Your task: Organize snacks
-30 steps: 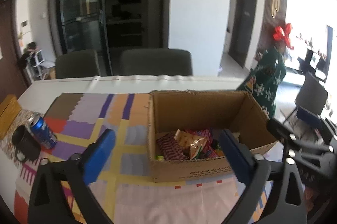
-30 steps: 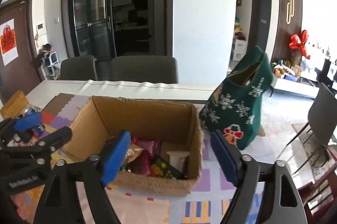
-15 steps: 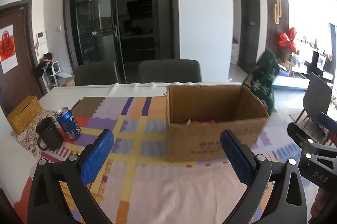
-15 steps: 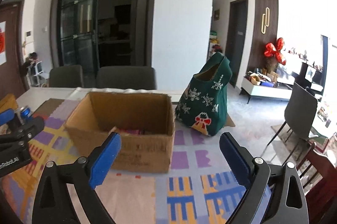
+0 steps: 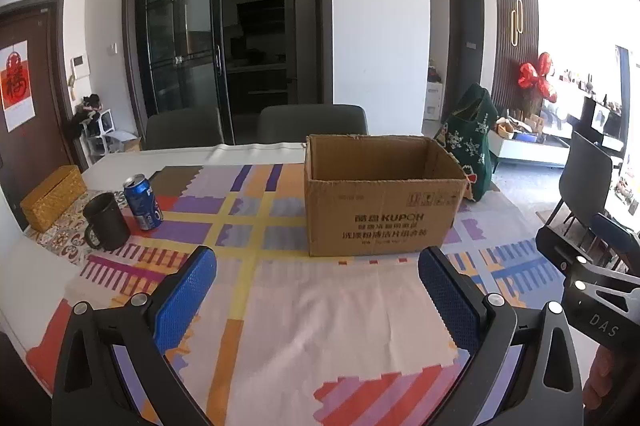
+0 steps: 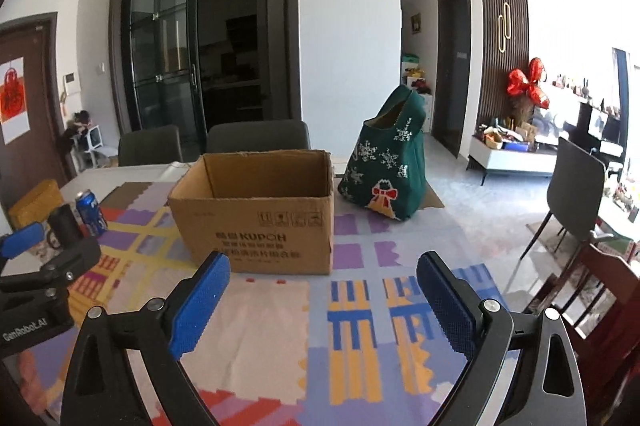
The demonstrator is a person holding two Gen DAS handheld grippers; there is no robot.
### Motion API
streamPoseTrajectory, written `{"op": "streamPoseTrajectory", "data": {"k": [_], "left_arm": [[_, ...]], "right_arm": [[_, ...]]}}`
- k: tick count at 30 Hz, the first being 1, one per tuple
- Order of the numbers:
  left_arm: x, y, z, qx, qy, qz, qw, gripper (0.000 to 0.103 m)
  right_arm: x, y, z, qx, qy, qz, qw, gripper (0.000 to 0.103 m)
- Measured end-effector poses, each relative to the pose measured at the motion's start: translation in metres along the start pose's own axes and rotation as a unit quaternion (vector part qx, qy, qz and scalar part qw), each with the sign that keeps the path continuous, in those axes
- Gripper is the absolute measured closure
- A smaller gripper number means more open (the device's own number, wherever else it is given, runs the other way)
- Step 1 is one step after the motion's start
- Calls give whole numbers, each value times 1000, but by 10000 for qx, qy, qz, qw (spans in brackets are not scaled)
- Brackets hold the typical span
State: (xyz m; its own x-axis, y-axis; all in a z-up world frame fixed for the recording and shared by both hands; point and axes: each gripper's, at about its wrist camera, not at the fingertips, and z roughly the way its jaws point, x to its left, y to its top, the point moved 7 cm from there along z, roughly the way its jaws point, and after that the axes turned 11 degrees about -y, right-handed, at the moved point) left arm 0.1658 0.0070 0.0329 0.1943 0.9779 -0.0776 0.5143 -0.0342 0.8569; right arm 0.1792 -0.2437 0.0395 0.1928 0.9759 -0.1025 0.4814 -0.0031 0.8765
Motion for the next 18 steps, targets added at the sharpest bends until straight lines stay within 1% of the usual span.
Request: {"op": "streamPoseTrajectory", "data": {"k": [6,9,14,18], "left_arm": [[-9,-9,-23,-159,85,234,9996,0],[-11,-14,-33,-200,60,238,9995,0],[-15,-22,-44,-234,29,260,9994,0],[-18,-26,-50,-285,20,297,9992,0]], "right_arm": [[-3,-14,-21,-33,77,-7,10000,8],[-3,-19,-33,-102,141,-39,9998,8],[-6,-25,-47,-193,129,-110,9997,8],[-7,-30,-54,-222,151,-102,9996,8]]}}
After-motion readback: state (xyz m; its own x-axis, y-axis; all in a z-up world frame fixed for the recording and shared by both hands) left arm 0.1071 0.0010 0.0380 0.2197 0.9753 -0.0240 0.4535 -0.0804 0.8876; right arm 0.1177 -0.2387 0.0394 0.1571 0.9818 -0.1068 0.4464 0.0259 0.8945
